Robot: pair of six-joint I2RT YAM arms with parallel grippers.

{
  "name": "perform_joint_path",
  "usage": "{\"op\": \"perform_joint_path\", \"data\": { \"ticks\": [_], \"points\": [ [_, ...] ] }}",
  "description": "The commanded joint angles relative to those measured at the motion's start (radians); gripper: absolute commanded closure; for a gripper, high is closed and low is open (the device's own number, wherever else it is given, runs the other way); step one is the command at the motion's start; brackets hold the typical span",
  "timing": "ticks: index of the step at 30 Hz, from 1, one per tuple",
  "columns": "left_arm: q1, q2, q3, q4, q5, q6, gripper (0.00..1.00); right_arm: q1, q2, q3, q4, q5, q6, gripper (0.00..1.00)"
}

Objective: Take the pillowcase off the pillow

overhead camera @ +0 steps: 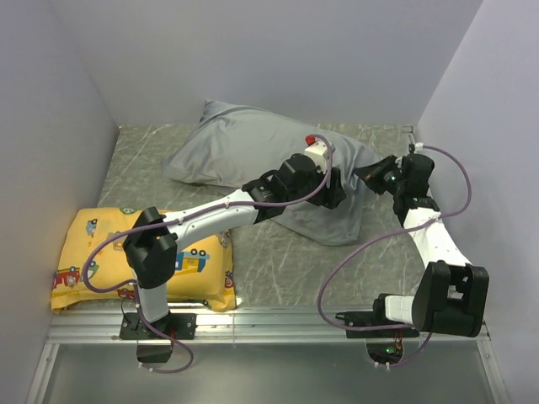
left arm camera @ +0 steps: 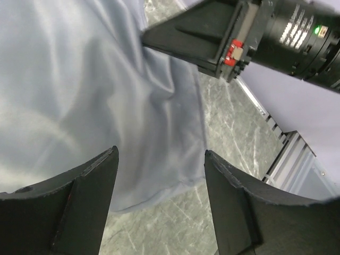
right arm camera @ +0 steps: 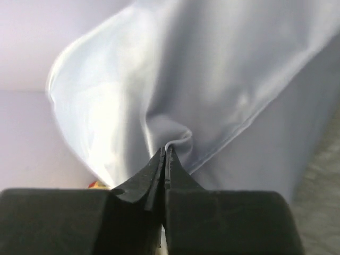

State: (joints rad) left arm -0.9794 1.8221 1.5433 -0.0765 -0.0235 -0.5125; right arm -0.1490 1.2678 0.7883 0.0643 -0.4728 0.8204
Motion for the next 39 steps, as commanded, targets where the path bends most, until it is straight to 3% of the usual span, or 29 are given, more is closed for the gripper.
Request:
{"op": "perform_joint_path", "data": {
  "ticks": [1,7,16,20,21,22,23,29,34,36,37,39],
  "points": [
    [-0.010,-0.040,0.009,0.064,0.031,0.014,0.28,0.057,-0.042,0.104,-0.029,-0.008,-0.026,1.00],
    [-0.042,-0.041,0.008,0.112,0.027,0.042,0.27,0.207,-0.054,0.226,-0.135,0.092,-0.087,1.00],
    [-0.062,0.014,0.037,0.060,-0.324,0.042,0.26,0.301,-0.047,0.264,-0.167,0.149,-0.096,1.00],
    [-0.062,0.058,0.044,0.081,-0.395,0.032,0.23,0.325,-0.064,0.262,-0.179,0.169,-0.107,1.00],
    [-0.062,0.071,0.069,0.080,-0.418,0.029,0.23,0.328,-0.065,0.261,-0.181,0.166,-0.106,1.00],
    [-0.062,0.080,0.078,0.080,-0.438,0.028,0.06,0.330,-0.068,0.258,-0.178,0.163,-0.104,1.00],
    [-0.062,0.094,0.087,0.080,-0.482,0.025,0.01,0.336,-0.077,0.247,-0.175,0.161,-0.099,1.00],
    [-0.064,0.103,0.075,0.152,-0.487,0.026,0.01,0.344,-0.100,0.212,-0.167,0.160,-0.095,1.00],
    [-0.062,0.155,0.143,0.080,-0.581,-0.014,0.01,0.361,-0.108,0.200,-0.164,0.175,-0.101,1.00],
    [-0.056,0.155,0.138,0.080,-0.608,-0.023,0.08,0.364,-0.116,0.190,-0.170,0.186,-0.110,1.00],
    [-0.051,0.155,0.136,0.078,-0.609,-0.026,0.23,0.362,-0.123,0.186,-0.175,0.192,-0.112,1.00],
    [-0.035,0.149,0.136,0.049,-0.598,-0.038,0.39,0.362,-0.140,0.177,-0.184,0.214,-0.122,1.00]
  ]
}}
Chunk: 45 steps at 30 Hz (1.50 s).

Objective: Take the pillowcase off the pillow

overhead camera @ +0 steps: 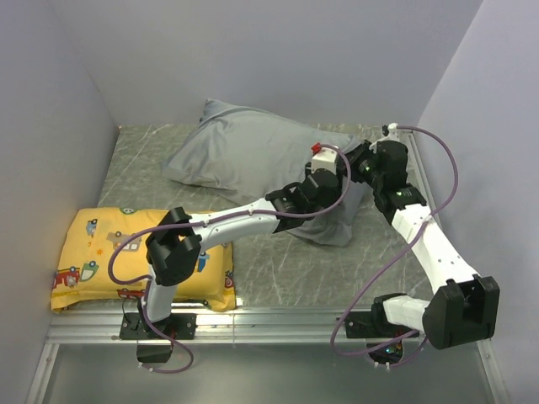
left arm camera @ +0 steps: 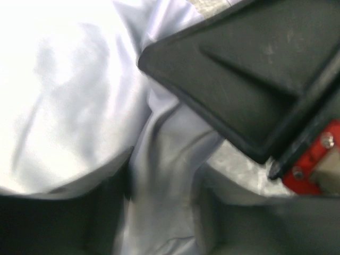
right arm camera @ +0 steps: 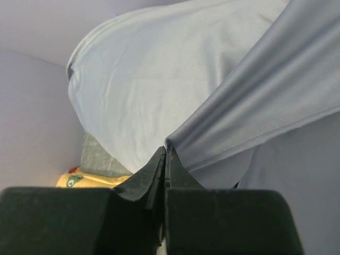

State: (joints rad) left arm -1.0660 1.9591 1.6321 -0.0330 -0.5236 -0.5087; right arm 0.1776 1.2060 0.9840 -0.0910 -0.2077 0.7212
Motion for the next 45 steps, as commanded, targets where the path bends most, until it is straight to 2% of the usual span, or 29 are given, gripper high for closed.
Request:
{"op": "perform_joint_path", "data": {
  "ticks": [1,3,4,8,12,13,15,16,17,19,21,22,26,30,31,35,38,39,40,42,44,45],
  "points": [
    [0.058,0.008,0.046,0.002,-0.095,-0.045,0.55,0.036,-0.085,-0.024,-0.030,-0.045,-0.026,1.00],
    [0.075,0.000,0.043,-0.010,-0.092,-0.057,0.69,0.037,-0.091,-0.025,-0.042,-0.024,-0.039,1.00],
    [0.080,-0.012,0.037,-0.008,-0.087,-0.060,0.81,0.037,-0.097,-0.028,-0.044,-0.018,-0.040,1.00],
    [0.089,-0.046,-0.014,0.010,-0.101,-0.063,0.99,0.037,-0.109,-0.034,-0.061,0.030,-0.058,1.00],
    [0.104,-0.049,-0.034,-0.002,-0.095,-0.077,0.99,0.037,-0.131,-0.034,-0.117,0.143,-0.068,0.97],
    [0.107,-0.043,-0.034,-0.008,-0.090,-0.083,1.00,0.037,-0.137,-0.044,-0.119,0.148,-0.077,0.94],
    [0.118,-0.039,-0.044,-0.018,-0.075,-0.100,1.00,0.037,-0.154,-0.054,-0.136,0.177,-0.091,0.86],
    [0.121,-0.037,-0.049,-0.016,-0.072,-0.106,1.00,0.039,-0.160,-0.070,-0.145,0.191,-0.100,0.73],
    [0.123,-0.037,-0.061,-0.015,-0.064,-0.120,0.99,0.039,-0.167,-0.079,-0.148,0.198,-0.104,0.67],
    [0.136,-0.042,-0.083,-0.007,-0.047,-0.132,0.99,0.042,-0.190,-0.109,-0.159,0.206,-0.112,0.61],
    [0.152,-0.042,-0.090,-0.005,-0.026,-0.149,0.99,0.042,-0.223,-0.134,-0.161,0.237,-0.111,0.60],
    [0.158,-0.042,-0.095,-0.005,-0.016,-0.154,0.99,0.042,-0.233,-0.162,-0.159,0.251,-0.111,0.55],
    [0.185,-0.037,-0.098,0.010,0.031,-0.156,0.99,0.057,-0.240,-0.177,-0.159,0.234,-0.131,0.48],
    [0.201,-0.009,-0.078,0.002,0.056,-0.152,0.99,0.095,-0.183,-0.137,-0.176,0.248,-0.163,0.43],
    [0.204,-0.003,-0.074,0.004,0.063,-0.151,1.00,0.105,-0.174,-0.133,-0.174,0.252,-0.167,0.38],
    [0.265,0.021,-0.066,-0.007,0.118,-0.175,1.00,0.123,-0.059,-0.087,-0.185,0.243,-0.198,0.33],
    [0.288,0.021,-0.086,0.016,0.140,-0.179,0.99,0.123,0.019,-0.048,-0.200,0.272,-0.210,0.35],
    [0.291,0.027,-0.080,0.010,0.139,-0.177,0.99,0.123,0.029,-0.038,-0.205,0.286,-0.210,0.49],
    [0.297,0.030,-0.074,-0.001,0.134,-0.175,1.00,0.123,0.032,-0.036,-0.214,0.294,-0.207,0.57],
    [0.328,0.043,-0.052,-0.028,0.132,-0.174,0.99,0.119,0.004,-0.069,-0.211,0.323,-0.195,0.70],
    [0.383,0.044,-0.046,-0.036,0.142,-0.188,1.00,0.111,-0.038,-0.100,-0.202,0.352,-0.190,0.76],
    [0.403,0.041,-0.046,-0.038,0.166,-0.194,1.00,0.096,-0.052,-0.131,-0.197,0.352,-0.184,0.87]
  ]
}}
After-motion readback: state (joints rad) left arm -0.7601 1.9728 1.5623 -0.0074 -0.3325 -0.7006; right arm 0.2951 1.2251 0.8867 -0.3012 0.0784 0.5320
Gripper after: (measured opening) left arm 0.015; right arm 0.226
